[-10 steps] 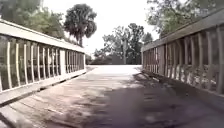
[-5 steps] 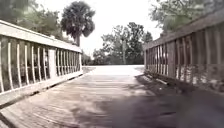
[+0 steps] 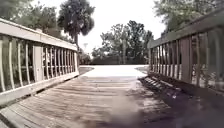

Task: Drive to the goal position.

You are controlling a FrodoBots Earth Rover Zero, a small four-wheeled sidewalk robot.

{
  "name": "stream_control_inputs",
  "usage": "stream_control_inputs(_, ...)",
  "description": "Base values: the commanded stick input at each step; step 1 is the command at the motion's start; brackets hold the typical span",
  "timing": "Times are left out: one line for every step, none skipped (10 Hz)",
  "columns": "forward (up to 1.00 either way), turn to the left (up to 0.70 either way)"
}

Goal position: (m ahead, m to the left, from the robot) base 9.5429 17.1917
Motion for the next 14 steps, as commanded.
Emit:
stream_control_inputs(0.83,0.00)
stream_control_inputs(0.83,0.00)
stream_control_inputs(0.83,0.00)
stream_control_inputs(0.83,0.00)
stream_control_inputs(0.83,0.00)
stream_control_inputs(0.83,0.00)
stream_control_inputs(0.83,0.00)
stream_control_inputs(0.83,0.00)
stream_control_inputs(0.83,0.00)
stream_control_inputs(0.83,0.00)
stream_control_inputs(0.83,0.00)
stream_control_inputs(0.83,0.00)
stream_control_inputs(0.83,0.00)
stream_control_inputs(0.83,0.00)
